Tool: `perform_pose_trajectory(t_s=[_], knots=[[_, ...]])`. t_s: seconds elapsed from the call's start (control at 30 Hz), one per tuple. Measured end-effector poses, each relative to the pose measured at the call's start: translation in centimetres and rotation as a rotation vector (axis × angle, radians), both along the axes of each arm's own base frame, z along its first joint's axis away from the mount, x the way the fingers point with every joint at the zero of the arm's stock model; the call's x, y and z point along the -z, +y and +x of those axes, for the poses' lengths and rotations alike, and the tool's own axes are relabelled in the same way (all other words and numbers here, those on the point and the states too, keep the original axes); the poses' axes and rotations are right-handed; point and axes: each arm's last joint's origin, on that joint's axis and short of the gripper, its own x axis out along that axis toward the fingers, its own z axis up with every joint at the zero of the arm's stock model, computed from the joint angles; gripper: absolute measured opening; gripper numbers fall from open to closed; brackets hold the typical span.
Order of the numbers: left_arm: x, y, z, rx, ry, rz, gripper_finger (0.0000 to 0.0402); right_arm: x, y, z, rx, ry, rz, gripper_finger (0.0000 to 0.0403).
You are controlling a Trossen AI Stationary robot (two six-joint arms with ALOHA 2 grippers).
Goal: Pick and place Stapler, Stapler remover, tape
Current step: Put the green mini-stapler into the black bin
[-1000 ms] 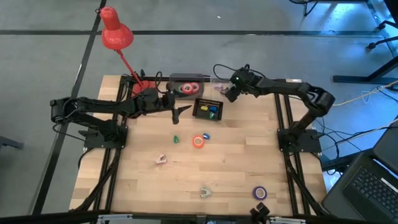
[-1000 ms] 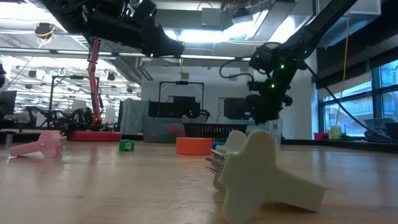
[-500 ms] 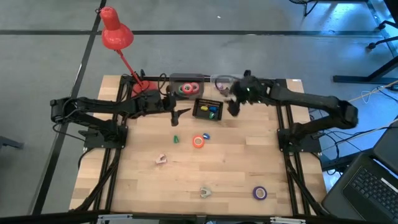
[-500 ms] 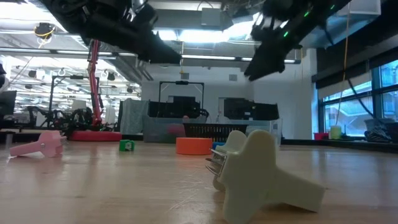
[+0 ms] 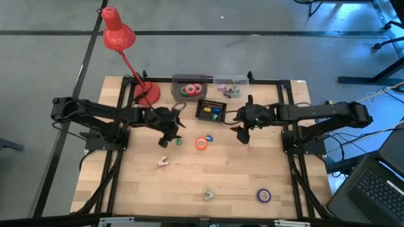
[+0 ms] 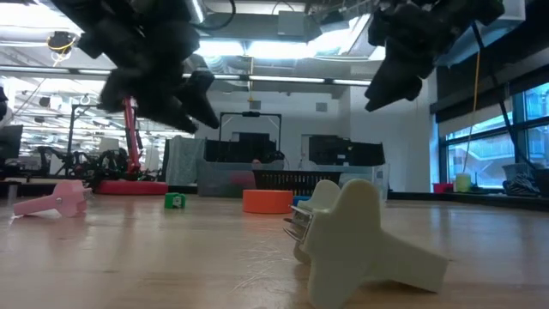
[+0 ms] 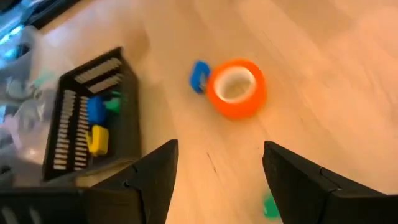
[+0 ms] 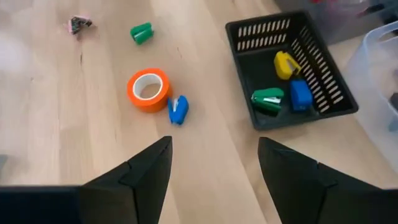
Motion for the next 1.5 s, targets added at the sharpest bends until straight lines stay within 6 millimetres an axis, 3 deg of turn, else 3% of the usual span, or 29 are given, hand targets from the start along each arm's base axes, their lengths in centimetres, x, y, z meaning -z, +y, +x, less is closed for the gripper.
perform_pose_trajectory(t_s=[0.3,0.53,0.93,1.27,1.5], knots=[[0.8,-1.6,0.0,0.182,0.073,0.222,0.0226,-0.4,0.1,0.5,-0.005,-0.079,-0.039,0.0241],[3.2,-1.5,0.7,0.262,0.195,0.318,0.0226,-0.4,0.1,0.6,-0.008,-0.087,-0.043,0.0241],[6.4,-2.1,1.8,0.336,0.349,0.323,0.0222,-0.4,0.1,0.6,-0.008,-0.087,-0.043,0.0241],[6.8,-2.2,2.6,0.336,0.321,0.316,0.0178,-0.5,0.1,0.6,-0.008,-0.095,-0.043,0.0241],[7.1,-2.2,2.5,0.322,0.348,0.288,0.0113,-0.5,0.1,0.7,-0.008,-0.100,-0.043,0.0241]])
